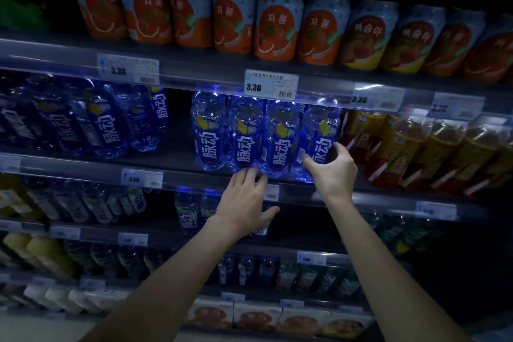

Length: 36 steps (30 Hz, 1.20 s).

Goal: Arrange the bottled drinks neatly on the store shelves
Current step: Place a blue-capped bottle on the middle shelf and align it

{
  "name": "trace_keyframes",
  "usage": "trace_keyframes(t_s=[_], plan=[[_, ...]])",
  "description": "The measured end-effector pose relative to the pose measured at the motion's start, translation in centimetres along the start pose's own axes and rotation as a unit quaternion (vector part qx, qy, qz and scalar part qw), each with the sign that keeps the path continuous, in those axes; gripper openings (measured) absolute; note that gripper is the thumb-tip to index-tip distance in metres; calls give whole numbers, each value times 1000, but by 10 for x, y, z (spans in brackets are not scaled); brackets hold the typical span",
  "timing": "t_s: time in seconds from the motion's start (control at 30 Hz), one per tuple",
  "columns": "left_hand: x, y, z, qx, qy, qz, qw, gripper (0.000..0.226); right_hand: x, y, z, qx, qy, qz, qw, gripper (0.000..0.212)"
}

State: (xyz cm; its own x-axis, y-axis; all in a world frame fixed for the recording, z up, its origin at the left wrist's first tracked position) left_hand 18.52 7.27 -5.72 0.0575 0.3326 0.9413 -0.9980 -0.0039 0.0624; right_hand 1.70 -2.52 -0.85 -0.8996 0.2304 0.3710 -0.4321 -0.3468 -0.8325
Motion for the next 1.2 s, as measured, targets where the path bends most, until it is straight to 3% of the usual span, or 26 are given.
trace_keyframes(t_s=[0.1, 0.87, 1.2], plan=[[0, -1, 1, 2, -1, 8, 1000, 79, -7, 7, 0, 13, 8, 13, 1000, 64], [-2, -1, 3, 22, 4, 1, 1000, 72, -20, 26, -9, 45, 10, -7, 999, 71], [7, -2, 0, 50, -12, -84, 995, 64, -16, 22, -22, 22, 14, -14, 1000, 68]])
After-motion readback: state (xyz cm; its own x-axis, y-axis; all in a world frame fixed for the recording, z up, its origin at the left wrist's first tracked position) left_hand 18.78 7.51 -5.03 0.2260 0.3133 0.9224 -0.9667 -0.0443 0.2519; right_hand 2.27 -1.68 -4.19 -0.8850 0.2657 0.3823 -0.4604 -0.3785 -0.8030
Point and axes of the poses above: each hand's wrist, its own z-axis towards the middle knuckle, its own x-axis out of the back of the hand, y = z × x, the point moved 2 cm from there along z, towards the middle knuckle, and after that the axes turned 3 degrees about x, right-handed, at the moved point
